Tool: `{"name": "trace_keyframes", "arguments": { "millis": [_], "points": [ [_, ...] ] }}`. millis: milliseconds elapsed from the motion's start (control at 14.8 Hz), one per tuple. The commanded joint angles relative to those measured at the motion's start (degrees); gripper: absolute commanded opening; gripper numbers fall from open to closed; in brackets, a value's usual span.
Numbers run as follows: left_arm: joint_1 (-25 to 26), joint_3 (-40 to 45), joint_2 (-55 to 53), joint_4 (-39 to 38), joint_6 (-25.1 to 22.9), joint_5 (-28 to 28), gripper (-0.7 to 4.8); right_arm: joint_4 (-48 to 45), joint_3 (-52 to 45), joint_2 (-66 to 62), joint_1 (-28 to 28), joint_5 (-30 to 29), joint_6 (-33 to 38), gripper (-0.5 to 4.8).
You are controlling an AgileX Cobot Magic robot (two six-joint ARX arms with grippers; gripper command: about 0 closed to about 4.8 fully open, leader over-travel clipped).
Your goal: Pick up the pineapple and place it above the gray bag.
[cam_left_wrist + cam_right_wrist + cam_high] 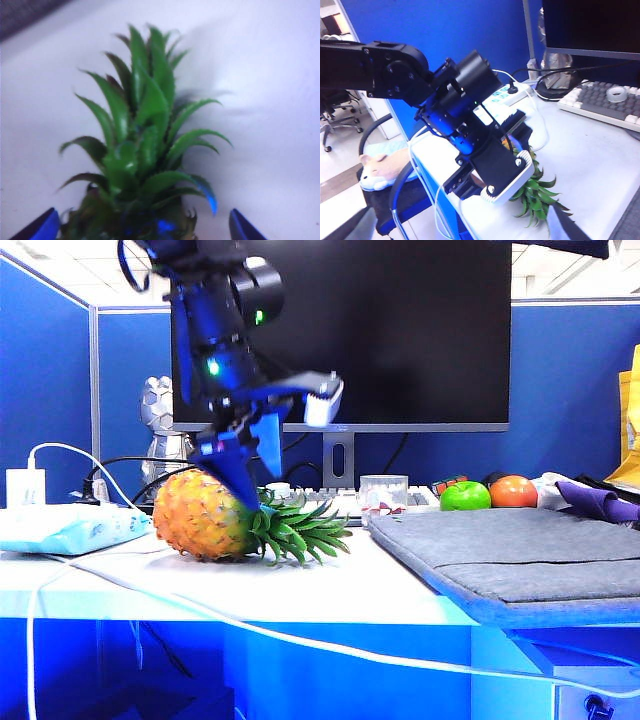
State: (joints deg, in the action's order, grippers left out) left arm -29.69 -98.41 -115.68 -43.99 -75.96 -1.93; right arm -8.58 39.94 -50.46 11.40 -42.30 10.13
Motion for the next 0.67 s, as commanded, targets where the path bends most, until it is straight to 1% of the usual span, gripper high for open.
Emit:
{"name": "trace_keyframes", "arguments": {
  "millis": [67,202,337,405,472,539,674],
  "points": [
    [0.0,-0.3,-2.4,-1.5,1.2,1.3,4.79,-0.6,0.3,0.2,0.1,-1.4,-0.6,4.79],
    [-0.3,-0.3,-3.5,-0.2,0.7,2.3,4.79,-0.6,0.3,0.2,0.1,-1.5,-0.7,4.79],
    [-1.9,-0.3,-4.8,5.5,-1.7,6.2,4.79,-0.6,0.3,0.2,0.1,-1.5,-1.2,4.79],
    [-2.3,-0.3,-5.2,6.8,-2.5,6.0,4.79,-0.6,0.3,0.1,0.1,-1.5,-1.2,4.79],
    [-2.6,-0.3,-6.1,8.4,-3.1,7.0,4.79,-0.6,0.3,0.1,0.1,-1.5,-1.2,4.79],
    [-3.0,-0.3,-7.1,11.1,-3.0,9.0,4.79,-0.5,0.3,0.1,0.1,-1.5,-1.2,4.79],
    [-3.0,-0.3,-8.2,14.3,-3.1,9.7,4.79,-0.4,0.3,0.1,0.1,-1.5,-1.2,4.79]
  ]
}}
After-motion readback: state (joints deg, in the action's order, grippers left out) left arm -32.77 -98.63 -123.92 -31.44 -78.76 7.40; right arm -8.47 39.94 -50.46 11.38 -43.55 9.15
